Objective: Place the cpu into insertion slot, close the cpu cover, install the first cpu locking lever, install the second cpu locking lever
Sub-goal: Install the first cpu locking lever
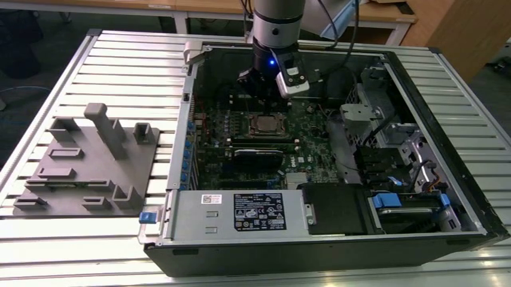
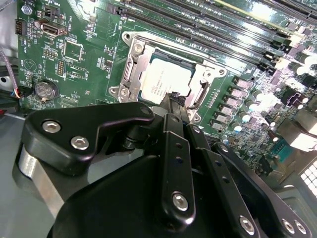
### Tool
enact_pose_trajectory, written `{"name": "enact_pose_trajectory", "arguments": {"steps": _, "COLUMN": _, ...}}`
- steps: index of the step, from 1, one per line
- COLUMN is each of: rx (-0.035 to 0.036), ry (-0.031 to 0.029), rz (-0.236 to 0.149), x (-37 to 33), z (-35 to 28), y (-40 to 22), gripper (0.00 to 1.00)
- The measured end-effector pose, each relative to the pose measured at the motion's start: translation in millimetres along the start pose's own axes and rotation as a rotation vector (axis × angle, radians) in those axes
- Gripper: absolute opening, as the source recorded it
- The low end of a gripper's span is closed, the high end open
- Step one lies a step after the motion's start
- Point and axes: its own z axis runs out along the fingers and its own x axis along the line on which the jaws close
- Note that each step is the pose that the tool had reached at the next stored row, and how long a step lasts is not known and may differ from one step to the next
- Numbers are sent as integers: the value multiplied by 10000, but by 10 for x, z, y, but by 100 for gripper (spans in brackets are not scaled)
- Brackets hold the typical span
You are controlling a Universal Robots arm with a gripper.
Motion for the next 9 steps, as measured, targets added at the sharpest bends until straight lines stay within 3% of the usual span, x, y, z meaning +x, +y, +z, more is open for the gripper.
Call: {"name": "enact_pose_trajectory", "arguments": {"steps": 9, "rx": 2, "ry": 1, "rz": 0, "x": -2, "z": -68, "y": 2, "gripper": 10}}
